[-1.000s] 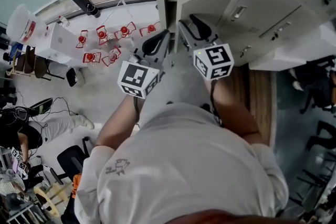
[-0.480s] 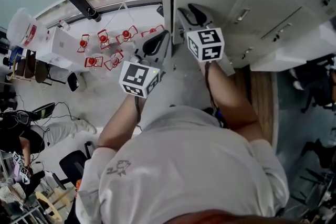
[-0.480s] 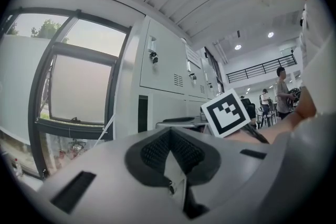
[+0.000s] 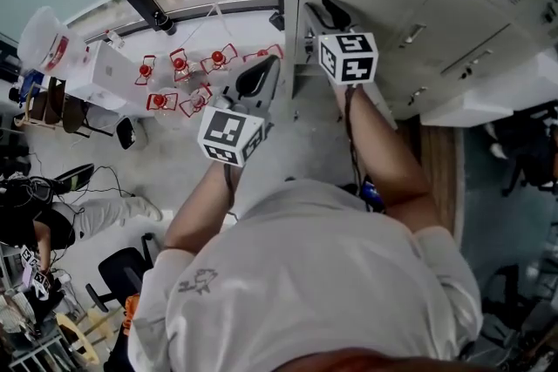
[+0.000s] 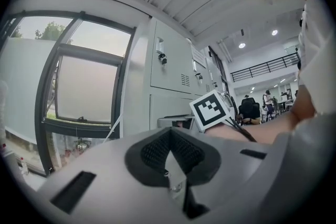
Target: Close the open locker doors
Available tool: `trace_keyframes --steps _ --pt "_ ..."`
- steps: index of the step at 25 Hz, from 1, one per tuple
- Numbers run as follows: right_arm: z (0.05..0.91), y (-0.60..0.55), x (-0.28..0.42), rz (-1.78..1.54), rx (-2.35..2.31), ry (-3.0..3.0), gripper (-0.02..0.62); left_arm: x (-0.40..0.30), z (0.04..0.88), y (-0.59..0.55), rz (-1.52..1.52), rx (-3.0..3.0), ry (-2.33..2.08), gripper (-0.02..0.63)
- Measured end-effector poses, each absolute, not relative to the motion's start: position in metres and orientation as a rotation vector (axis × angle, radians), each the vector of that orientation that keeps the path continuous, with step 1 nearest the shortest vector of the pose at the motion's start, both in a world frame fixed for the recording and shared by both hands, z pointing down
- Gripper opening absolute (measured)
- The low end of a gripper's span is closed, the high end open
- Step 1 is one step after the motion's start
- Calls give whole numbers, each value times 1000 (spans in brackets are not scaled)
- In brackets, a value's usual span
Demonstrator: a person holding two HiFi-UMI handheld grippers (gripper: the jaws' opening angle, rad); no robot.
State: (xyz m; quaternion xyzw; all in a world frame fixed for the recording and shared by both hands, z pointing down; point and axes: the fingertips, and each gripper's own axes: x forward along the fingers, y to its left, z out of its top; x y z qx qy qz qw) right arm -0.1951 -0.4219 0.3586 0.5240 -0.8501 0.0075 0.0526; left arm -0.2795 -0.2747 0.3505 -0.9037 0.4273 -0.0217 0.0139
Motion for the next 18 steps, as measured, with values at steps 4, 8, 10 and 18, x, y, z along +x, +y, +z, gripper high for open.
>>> trace_keyframes --steps 4,8,10,18 --pt "357 -433 -196 28 1606 -2575 150 -284 353 -277 -74 -2817 1342 -5" --pt "357 -436 -195 24 1624 -2570 149 -288 354 -278 -74 -2816 1353 -5" --pt "358 -436 -195 26 1631 -2569 149 -288 356 -279 -73 -2817 1354 -5" --pt "356 -436 -195 35 1638 -2566 132 -284 357 -278 -68 -2829 1343 -5"
